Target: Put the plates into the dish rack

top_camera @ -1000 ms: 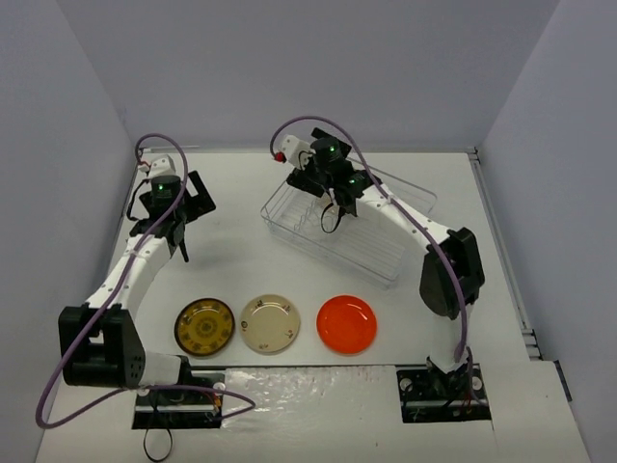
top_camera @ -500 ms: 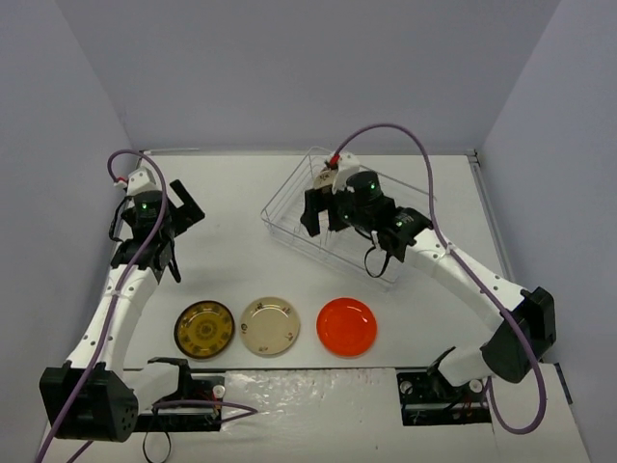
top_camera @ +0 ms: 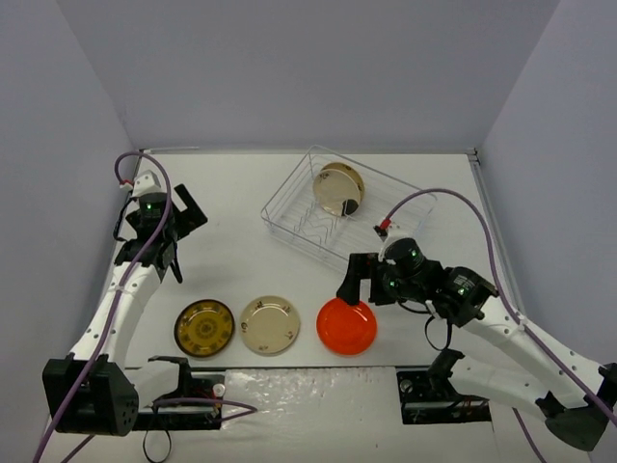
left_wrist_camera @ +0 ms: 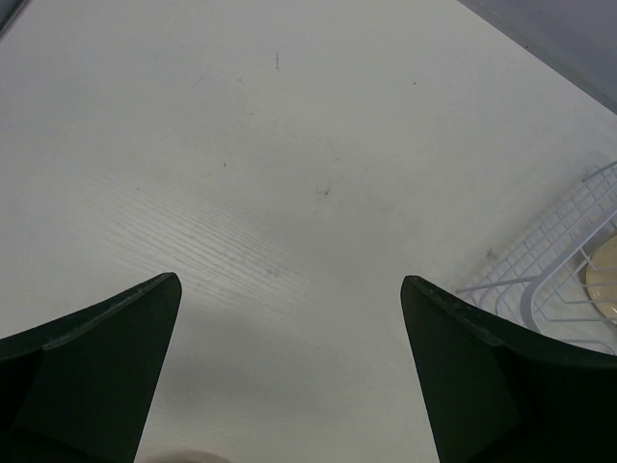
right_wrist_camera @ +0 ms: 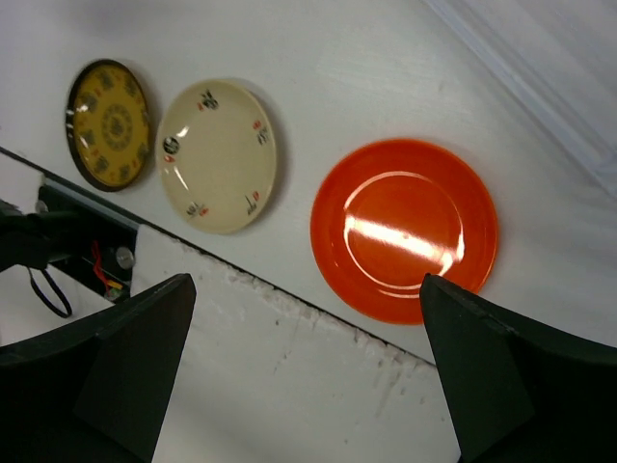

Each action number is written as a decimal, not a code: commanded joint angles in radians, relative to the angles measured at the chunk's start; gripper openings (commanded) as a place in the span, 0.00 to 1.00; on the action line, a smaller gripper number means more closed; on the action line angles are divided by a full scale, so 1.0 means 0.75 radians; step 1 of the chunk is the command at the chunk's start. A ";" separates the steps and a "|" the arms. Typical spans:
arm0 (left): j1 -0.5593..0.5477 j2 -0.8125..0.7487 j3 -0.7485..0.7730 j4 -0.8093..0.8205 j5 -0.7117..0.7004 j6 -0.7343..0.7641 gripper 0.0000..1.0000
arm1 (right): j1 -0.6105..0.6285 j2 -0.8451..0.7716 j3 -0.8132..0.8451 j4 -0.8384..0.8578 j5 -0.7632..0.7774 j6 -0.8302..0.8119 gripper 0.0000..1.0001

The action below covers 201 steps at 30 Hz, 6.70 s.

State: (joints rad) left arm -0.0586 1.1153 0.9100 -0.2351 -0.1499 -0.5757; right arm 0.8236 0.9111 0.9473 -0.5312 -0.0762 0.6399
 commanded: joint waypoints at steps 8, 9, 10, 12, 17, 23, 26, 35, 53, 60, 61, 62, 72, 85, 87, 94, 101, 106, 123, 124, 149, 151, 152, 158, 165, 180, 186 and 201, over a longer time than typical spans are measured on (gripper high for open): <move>0.009 0.008 0.014 0.080 -0.019 0.033 0.97 | 0.055 0.145 -0.292 -0.177 0.088 0.344 0.97; 0.009 0.012 0.016 0.080 -0.019 0.033 0.97 | 0.055 0.170 -0.310 -0.177 0.095 0.351 0.98; 0.008 0.015 0.018 0.080 -0.016 0.034 0.97 | 0.055 0.198 -0.329 -0.158 0.095 0.360 0.98; 0.007 0.021 0.020 0.081 -0.009 0.035 0.97 | 0.055 0.255 -0.358 -0.113 0.116 0.374 0.98; 0.009 0.021 0.014 0.078 -0.011 0.037 0.97 | 0.055 0.323 -0.386 -0.047 0.235 0.428 0.97; 0.006 0.022 0.006 0.089 -0.007 0.037 0.97 | 0.053 0.359 -0.427 -0.091 0.311 0.529 0.80; 0.006 0.020 -0.002 0.097 -0.001 0.037 0.97 | 0.053 0.355 -0.477 -0.022 0.295 0.529 0.78; 0.006 0.010 -0.002 0.089 -0.003 0.033 0.97 | 0.055 0.403 -0.583 0.204 0.300 0.567 0.50; 0.007 -0.010 -0.010 0.088 -0.006 0.033 0.97 | 0.066 0.352 -0.600 0.171 0.298 0.533 0.00; 0.006 -0.042 -0.023 0.093 -0.006 0.033 0.97 | 0.153 0.233 -0.388 0.048 0.440 0.332 0.00; 0.008 -0.043 -0.024 0.093 -0.008 0.035 0.97 | 0.168 0.207 -0.342 0.032 0.481 0.307 0.00; 0.008 -0.044 -0.025 0.093 -0.008 0.035 0.97 | 0.182 0.181 -0.308 0.019 0.515 0.278 0.00; 0.006 -0.052 -0.035 0.105 0.006 0.034 0.97 | 0.199 0.085 -0.067 0.232 0.674 -0.082 0.00; 0.009 -0.111 -0.071 0.125 -0.014 0.041 0.97 | 0.086 0.384 0.244 0.968 0.971 -0.943 0.00; 0.009 -0.123 -0.077 0.125 -0.028 0.039 0.97 | -0.021 0.430 0.338 1.014 0.826 -1.016 0.00; 0.010 -0.141 -0.088 0.122 -0.083 0.037 0.97 | -0.217 0.705 0.533 1.158 0.730 -1.468 0.00; 0.013 -0.125 -0.087 0.125 -0.121 0.031 0.97 | -0.304 0.921 0.684 1.111 0.548 -1.877 0.00; 0.011 -0.065 -0.062 0.114 -0.134 0.032 0.97 | -0.341 1.024 0.784 1.046 0.422 -2.052 0.00; 0.011 -0.037 -0.033 0.078 -0.167 0.031 0.97 | -0.346 1.206 0.854 0.920 0.316 -2.174 0.00; 0.011 -0.037 -0.033 0.078 -0.169 0.031 0.97 | -0.347 1.208 0.850 0.921 0.314 -2.171 0.00; 0.011 -0.043 -0.012 0.002 -0.173 -0.019 0.97 | -0.317 1.334 0.766 1.039 0.451 -1.861 0.08; 0.011 -0.043 -0.008 -0.020 -0.175 -0.026 0.97 | -0.317 1.336 0.770 1.029 0.443 -1.841 0.11; 0.011 -0.049 -0.005 -0.031 -0.179 -0.032 0.97 | -0.317 1.337 0.776 1.015 0.435 -1.832 0.22; 0.011 -0.100 -0.005 -0.079 -0.177 -0.049 0.97 | -0.315 1.267 0.821 0.963 0.382 -1.743 0.60; 0.011 -0.162 -0.009 -0.108 -0.155 -0.053 0.97 | -0.292 1.104 0.850 0.930 0.334 -1.596 0.86; 0.009 -0.193 -0.030 -0.102 -0.060 -0.025 0.97 | -0.067 0.798 0.623 0.796 -0.032 -0.872 1.00; 0.009 -0.205 -0.058 -0.060 -0.001 0.003 0.97 | 0.108 0.775 0.315 0.832 -0.281 -0.666 1.00; 0.009 -0.283 -0.090 -0.079 -0.015 0.007 0.97 | 0.211 1.129 0.177 0.647 -0.102 -0.432 0.98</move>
State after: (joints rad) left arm -0.0566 0.9313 0.8375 -0.3340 -0.1547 -0.5850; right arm 0.9714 1.7316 1.0869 -0.0441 -0.1816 0.2694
